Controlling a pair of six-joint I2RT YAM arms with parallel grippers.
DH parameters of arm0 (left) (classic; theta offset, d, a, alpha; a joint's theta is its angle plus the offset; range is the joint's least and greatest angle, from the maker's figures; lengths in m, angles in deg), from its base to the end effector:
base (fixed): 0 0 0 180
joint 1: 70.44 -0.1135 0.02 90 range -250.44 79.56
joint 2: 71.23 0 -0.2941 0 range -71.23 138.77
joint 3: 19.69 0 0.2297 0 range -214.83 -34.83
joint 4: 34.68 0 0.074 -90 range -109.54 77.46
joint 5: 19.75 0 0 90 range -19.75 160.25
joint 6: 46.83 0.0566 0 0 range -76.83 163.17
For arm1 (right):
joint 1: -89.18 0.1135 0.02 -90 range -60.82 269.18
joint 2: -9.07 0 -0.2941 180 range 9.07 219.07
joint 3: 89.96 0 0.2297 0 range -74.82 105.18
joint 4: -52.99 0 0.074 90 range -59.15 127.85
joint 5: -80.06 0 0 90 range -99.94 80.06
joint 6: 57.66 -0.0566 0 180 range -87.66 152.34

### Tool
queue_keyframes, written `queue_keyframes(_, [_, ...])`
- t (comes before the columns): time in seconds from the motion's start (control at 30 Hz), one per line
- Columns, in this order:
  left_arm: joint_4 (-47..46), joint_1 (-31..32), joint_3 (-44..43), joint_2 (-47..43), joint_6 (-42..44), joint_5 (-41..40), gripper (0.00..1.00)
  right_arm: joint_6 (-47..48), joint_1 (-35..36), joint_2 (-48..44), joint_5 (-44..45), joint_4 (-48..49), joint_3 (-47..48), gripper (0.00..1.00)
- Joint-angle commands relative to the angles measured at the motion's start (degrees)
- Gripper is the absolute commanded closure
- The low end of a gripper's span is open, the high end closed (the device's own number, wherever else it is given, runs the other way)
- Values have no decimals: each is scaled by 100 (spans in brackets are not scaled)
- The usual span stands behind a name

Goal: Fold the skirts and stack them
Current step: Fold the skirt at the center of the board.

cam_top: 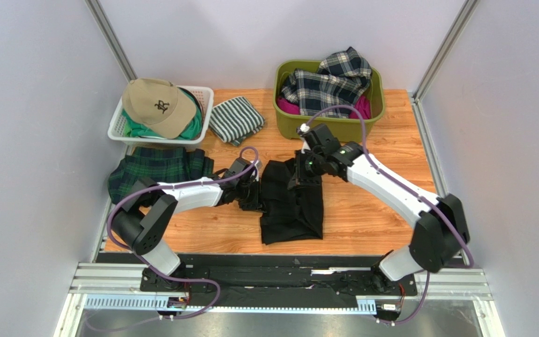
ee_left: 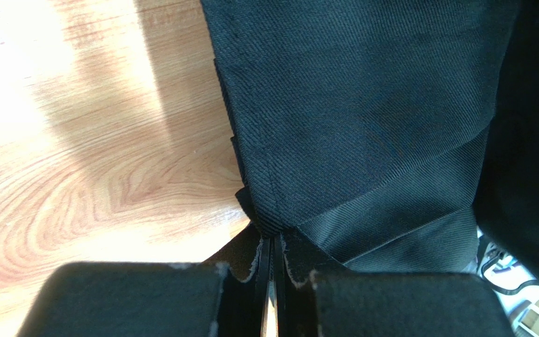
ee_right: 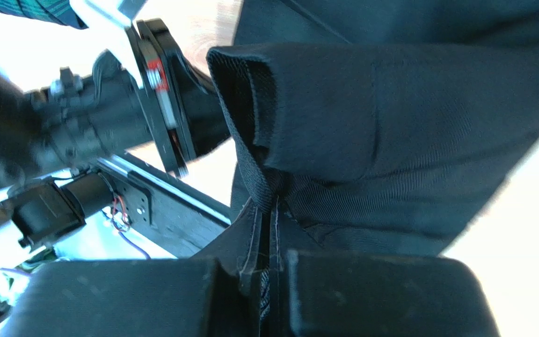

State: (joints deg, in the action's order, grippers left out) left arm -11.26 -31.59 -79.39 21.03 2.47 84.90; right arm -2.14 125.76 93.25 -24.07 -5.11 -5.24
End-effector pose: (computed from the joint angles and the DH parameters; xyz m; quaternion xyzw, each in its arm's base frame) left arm 0.2225 -0.1976 0.1770 0.0220 0.9489 -0.2793 0.1450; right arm 0.2238 0.1833 0.2995 -0.0518 0.9521 0.2572 0.1570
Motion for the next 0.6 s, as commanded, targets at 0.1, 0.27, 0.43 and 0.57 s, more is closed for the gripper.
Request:
queue_keyframes(0.1, [-282, 0, 96, 63, -157, 134, 93, -375, 482, 1204, -274, 684, 774, 100])
queue_keyframes(0.27, [-160, -9, 105, 11, -174, 55, 92, -305, 684, 1995, -125, 517, 1119, 100])
queue_keyframes(0.43, [174, -26, 123, -209, -218, 10, 88, -252, 710, 2340, -327, 368, 1426, 74])
queue_keyframes(0.57, [525, -44, 193, -674, -288, -216, 79, -112, 702, 2103, -275, 253, 1620, 30])
